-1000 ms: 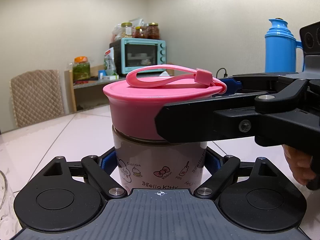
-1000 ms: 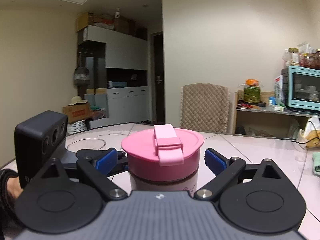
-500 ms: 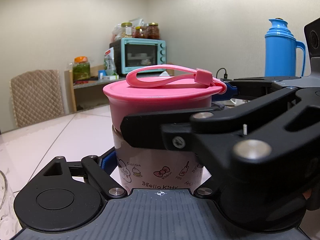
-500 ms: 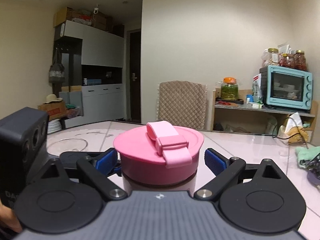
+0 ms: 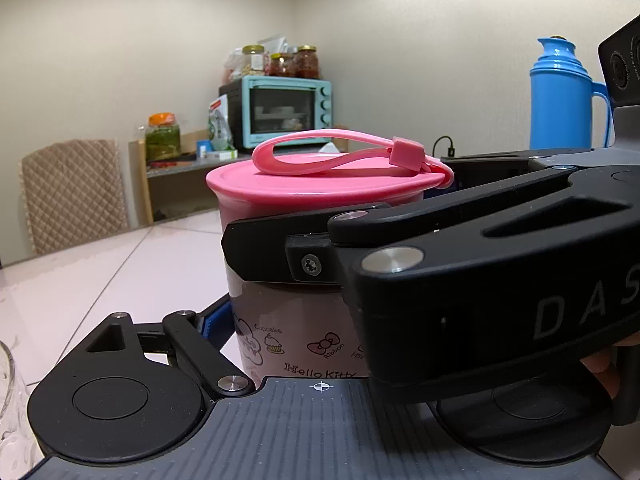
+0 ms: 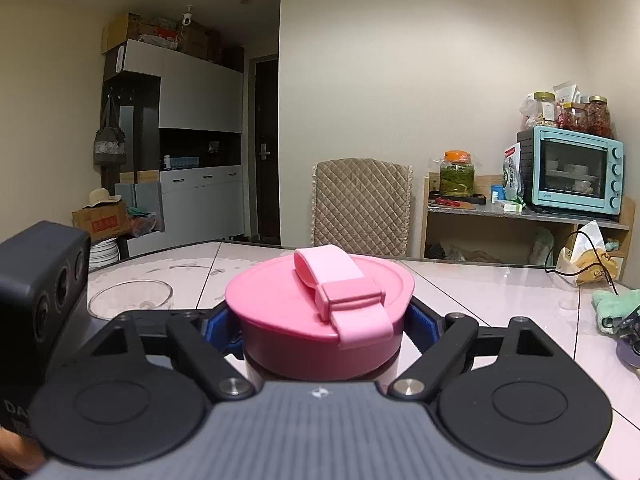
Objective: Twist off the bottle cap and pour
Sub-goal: 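Regrip the lid and twist it again with the right gripper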
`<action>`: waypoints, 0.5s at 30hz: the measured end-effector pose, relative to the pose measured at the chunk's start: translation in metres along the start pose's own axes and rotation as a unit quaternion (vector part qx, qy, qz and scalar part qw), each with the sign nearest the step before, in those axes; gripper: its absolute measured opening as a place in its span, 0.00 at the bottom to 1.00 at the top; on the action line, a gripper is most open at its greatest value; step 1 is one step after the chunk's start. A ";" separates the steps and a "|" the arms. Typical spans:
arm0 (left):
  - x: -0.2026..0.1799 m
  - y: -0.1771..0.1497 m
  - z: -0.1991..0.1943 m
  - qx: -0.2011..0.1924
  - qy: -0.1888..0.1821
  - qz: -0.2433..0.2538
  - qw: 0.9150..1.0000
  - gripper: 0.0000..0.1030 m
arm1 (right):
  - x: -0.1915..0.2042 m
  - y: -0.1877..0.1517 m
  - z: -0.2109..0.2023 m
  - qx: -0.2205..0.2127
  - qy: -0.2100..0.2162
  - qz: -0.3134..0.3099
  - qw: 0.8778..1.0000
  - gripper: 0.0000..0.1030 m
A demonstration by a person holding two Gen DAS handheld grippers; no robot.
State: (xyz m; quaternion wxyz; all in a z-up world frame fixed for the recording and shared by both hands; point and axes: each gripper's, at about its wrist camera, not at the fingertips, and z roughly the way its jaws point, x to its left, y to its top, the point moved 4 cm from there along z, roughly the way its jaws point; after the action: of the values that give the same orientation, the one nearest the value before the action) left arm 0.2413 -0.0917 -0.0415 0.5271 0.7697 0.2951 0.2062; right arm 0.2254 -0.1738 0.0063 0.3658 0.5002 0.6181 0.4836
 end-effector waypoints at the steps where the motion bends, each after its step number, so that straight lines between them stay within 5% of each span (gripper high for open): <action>1: 0.000 0.000 0.000 0.000 0.000 0.000 1.000 0.88 | 0.000 0.000 0.000 0.000 0.001 0.000 1.000 0.83; 15: 0.002 0.000 0.001 0.000 0.000 0.000 1.000 0.87 | -0.022 0.005 0.004 0.004 0.113 -0.032 0.993 0.83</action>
State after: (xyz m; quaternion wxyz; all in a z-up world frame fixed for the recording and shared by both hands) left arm 0.2437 -0.0914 -0.0418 0.5272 0.7698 0.2951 0.2060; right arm 0.2357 -0.1942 0.0096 0.3067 0.4235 0.6733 0.5228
